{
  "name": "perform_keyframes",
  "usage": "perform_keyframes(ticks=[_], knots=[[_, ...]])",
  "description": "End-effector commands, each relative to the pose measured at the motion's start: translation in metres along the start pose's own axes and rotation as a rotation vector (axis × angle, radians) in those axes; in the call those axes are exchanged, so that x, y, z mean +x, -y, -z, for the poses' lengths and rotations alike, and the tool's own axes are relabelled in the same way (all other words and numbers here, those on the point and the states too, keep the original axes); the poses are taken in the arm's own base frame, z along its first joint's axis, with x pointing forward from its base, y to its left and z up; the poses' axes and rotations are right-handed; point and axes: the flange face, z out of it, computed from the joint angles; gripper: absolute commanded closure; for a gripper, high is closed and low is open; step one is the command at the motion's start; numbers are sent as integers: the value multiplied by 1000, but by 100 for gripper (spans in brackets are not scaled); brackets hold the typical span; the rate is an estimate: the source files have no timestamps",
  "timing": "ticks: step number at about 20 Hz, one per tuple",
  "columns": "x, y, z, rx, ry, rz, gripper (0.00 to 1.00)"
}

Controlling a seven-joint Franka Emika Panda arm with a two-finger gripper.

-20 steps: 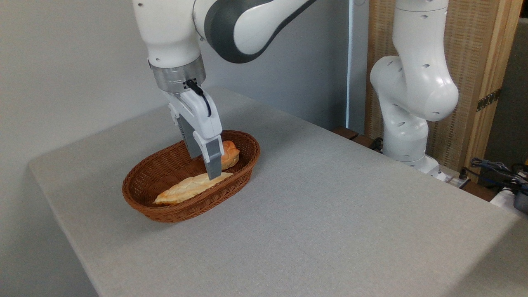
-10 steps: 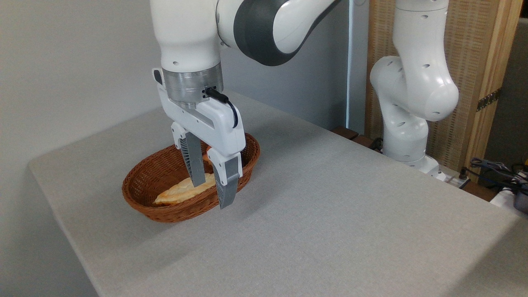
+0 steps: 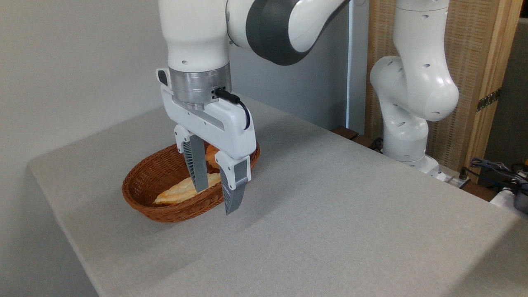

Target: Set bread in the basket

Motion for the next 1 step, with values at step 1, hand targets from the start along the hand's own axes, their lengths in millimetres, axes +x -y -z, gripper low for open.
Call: perform_keyframes(ticks=[1], knots=[[-3, 2, 9, 28, -12, 0, 0]])
